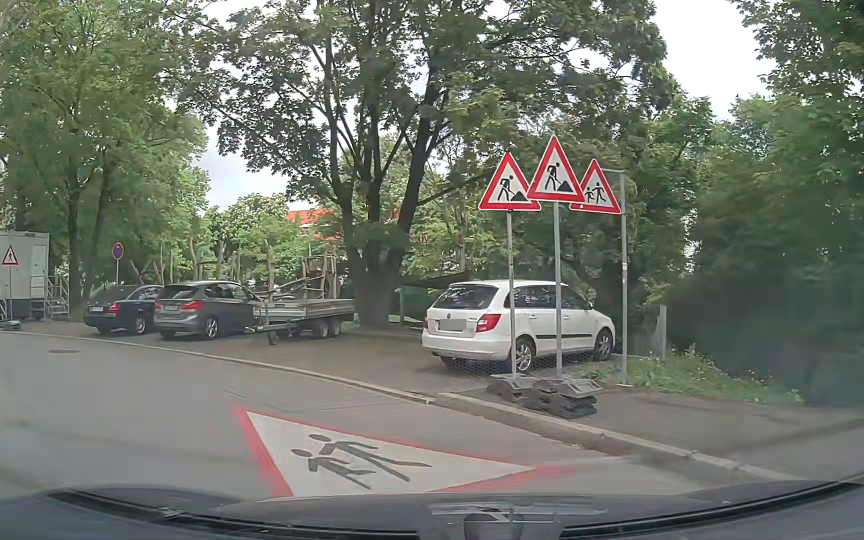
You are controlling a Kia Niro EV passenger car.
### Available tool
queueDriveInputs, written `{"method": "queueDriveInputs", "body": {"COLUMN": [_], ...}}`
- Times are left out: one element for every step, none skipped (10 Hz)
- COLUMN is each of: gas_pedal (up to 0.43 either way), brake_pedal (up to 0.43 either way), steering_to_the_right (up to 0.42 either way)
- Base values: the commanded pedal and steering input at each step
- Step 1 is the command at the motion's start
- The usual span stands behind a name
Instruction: Follow the waypoints while adhering to traffic rules and regulations
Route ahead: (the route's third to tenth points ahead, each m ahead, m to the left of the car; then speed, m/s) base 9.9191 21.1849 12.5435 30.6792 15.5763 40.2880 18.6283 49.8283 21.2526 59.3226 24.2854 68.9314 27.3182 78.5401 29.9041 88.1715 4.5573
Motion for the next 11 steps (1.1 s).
{"method": "queueDriveInputs", "body": {"gas_pedal": [0.0,0.0,0.0,0.0,0.0,0.0,0.0,0.0,0.0,0.0,0.0], "brake_pedal": [0.0,0.0,0.0,0.0,0.0,0.0,0.0,0.0,0.0,0.0,0.0], "steering_to_the_right": [-0.184,-0.212,-0.235,-0.258,-0.276,-0.291,-0.302,-0.319,-0.336,-0.345,-0.354]}}
